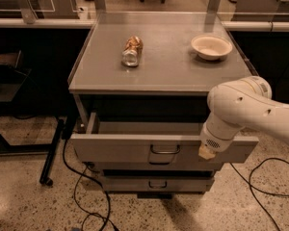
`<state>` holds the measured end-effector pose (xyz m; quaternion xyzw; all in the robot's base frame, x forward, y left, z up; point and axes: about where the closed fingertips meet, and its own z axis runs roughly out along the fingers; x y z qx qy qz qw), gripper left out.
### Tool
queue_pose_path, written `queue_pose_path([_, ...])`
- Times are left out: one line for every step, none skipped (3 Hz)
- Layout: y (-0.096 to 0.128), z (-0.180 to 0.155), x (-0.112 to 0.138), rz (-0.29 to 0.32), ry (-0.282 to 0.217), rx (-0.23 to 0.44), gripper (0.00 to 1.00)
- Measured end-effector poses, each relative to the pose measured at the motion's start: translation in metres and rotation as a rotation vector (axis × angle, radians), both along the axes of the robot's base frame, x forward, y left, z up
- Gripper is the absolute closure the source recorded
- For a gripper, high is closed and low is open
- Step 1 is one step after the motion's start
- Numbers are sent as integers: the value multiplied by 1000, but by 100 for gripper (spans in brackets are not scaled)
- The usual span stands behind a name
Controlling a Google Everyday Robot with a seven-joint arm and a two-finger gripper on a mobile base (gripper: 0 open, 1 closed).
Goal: Close top drawer
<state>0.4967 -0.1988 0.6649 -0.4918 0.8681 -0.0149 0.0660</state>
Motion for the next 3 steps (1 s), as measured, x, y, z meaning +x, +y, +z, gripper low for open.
queue_pose_path([0, 0, 0, 0, 0, 0, 0])
queue_pose_path([0, 0, 0, 0, 0, 0, 0])
queue_pose_path([0, 0, 0, 0, 0, 0, 4])
